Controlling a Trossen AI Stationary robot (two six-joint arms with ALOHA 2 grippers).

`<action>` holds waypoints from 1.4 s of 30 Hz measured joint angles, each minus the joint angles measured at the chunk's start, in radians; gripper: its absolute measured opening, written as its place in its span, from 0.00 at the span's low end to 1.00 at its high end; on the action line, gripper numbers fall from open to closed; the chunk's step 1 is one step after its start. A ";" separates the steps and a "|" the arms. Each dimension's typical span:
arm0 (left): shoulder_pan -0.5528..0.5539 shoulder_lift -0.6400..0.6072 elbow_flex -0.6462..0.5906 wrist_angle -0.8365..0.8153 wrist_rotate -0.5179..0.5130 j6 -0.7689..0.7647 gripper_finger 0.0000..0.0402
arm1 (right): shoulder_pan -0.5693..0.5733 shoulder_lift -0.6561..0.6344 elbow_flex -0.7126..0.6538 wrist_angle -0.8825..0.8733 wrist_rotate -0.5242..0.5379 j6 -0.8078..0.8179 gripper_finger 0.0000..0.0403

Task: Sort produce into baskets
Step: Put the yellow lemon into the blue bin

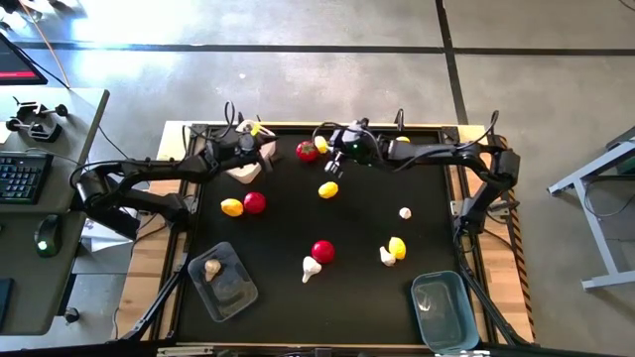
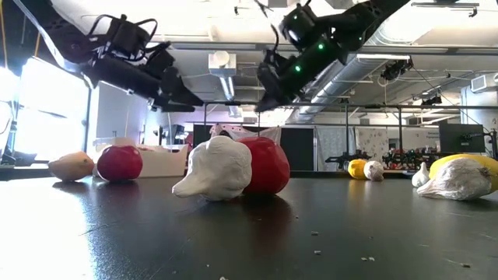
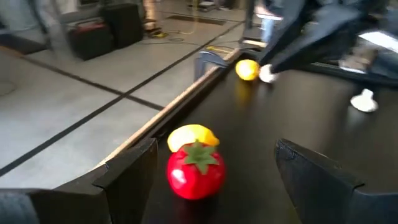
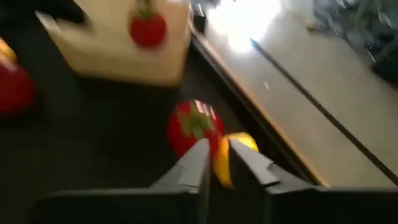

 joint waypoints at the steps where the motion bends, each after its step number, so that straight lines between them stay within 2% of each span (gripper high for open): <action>1: -0.005 0.000 0.000 0.000 0.005 0.001 0.77 | 0.000 -0.001 -0.001 -0.037 0.011 -0.001 0.04; 3: -0.014 0.000 0.000 0.000 0.011 0.000 0.77 | 0.000 -0.002 -0.001 -0.087 0.014 0.000 0.02; 5: -0.023 0.000 0.000 -0.001 0.011 -0.018 0.77 | 0.000 -0.002 -0.001 -0.126 0.021 0.005 0.04; 12: -0.048 0.000 0.000 -0.004 0.011 -0.061 0.77 | -0.006 -0.025 -0.020 -0.205 0.115 0.033 0.01; 18: -0.065 0.003 0.000 -0.002 -0.069 -0.104 0.77 | -0.055 -0.148 -0.222 -0.036 0.119 0.105 0.00; 24: -0.069 0.003 0.000 0.013 -0.093 -0.072 0.74 | -0.126 -0.332 -0.377 -0.048 0.129 0.203 0.00; 27: -0.074 0.004 0.001 0.022 -0.088 -0.023 0.67 | -0.200 -0.417 -0.394 -0.128 0.035 0.244 0.01; 31: -0.083 0.006 0.001 0.026 -0.068 0.001 0.53 | -0.306 -0.447 -0.325 -0.292 -0.063 0.234 0.04; 35: -0.095 0.010 0.001 0.028 0.018 0.029 0.37 | -0.371 -0.410 -0.227 -0.434 -0.094 0.146 0.11; 42: -0.117 0.010 0.002 0.053 0.026 0.062 0.06 | -0.407 -0.278 -0.057 -0.665 -0.103 -0.071 0.28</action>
